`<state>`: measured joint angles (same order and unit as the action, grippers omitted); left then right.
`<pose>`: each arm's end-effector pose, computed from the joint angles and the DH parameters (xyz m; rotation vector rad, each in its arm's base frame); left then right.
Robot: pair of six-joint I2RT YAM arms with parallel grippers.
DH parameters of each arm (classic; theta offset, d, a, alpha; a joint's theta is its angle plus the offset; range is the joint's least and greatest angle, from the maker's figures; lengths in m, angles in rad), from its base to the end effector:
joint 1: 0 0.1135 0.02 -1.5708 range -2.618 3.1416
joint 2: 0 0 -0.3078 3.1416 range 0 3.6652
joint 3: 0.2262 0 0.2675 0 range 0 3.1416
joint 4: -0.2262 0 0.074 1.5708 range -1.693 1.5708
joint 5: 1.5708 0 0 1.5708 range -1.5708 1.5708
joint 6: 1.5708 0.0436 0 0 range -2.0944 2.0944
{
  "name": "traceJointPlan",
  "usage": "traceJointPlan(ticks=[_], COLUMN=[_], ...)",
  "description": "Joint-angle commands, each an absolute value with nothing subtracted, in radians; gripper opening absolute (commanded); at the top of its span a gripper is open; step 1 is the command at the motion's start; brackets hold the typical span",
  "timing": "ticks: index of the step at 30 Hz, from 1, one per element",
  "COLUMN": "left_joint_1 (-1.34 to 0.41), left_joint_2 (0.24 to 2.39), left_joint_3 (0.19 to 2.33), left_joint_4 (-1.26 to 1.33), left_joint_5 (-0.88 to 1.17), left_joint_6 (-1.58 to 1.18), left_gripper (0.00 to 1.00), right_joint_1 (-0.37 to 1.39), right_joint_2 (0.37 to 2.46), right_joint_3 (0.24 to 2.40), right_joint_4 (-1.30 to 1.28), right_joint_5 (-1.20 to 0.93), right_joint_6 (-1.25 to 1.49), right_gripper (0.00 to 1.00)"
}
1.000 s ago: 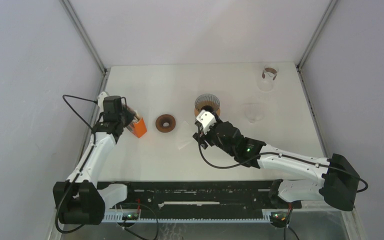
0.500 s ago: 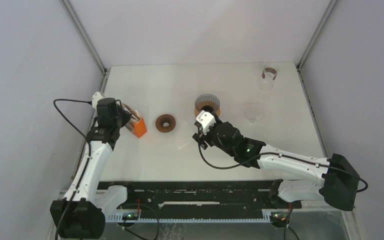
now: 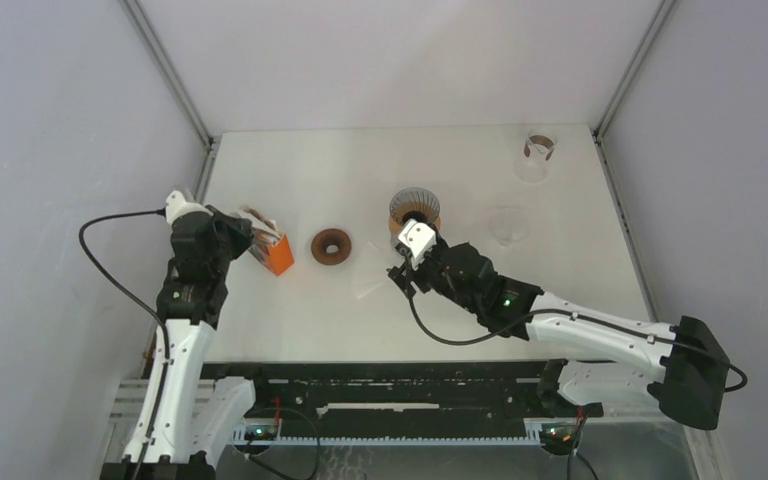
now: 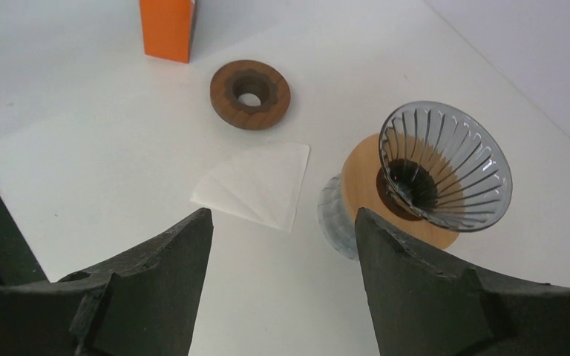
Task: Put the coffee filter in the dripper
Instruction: Pick up the coffee filter from the coffee filter holder, then place the coffee filter in the coffee dripper.
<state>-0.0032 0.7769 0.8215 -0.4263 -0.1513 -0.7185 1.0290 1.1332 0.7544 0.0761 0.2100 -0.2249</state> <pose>0.1670 0.0060 0.3572 -0.7801 1.8005 -0.3289 0.1446 0.2226 0.3169 -0.9831 1.6050 0.3580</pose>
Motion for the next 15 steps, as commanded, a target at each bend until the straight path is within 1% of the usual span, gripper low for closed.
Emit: traceJointPlan(ticks=[1, 5, 10, 15], left_joint_1=[0.005, 0.006, 0.005, 0.004], left_joint_2=[0.714, 0.7, 0.737, 0.783], left_joint_3=[0.896, 0.915, 0.964, 1.016], left_joint_4=[-0.412, -0.378, -0.353, -0.349], left_joint_5=[-0.068, 0.053, 0.281, 0.481], left_joint_6=[-0.652, -0.604, -0.526, -0.422], left_gripper=[0.0, 0.0, 0.0, 0.0], right_joint_1=[1.036, 1.034, 1.014, 0.963], right_joint_2=[1.096, 1.083, 1.069, 1.036], right_joint_3=[0.758, 0.759, 0.786, 0.787], right_joint_4=[0.158, 0.186, 0.158, 0.155], right_joint_5=[0.154, 0.129, 0.081, -0.021], right_joint_6=[-0.248, -0.267, -0.276, -0.274], right_gripper=[0.79, 0.79, 0.79, 0.79])
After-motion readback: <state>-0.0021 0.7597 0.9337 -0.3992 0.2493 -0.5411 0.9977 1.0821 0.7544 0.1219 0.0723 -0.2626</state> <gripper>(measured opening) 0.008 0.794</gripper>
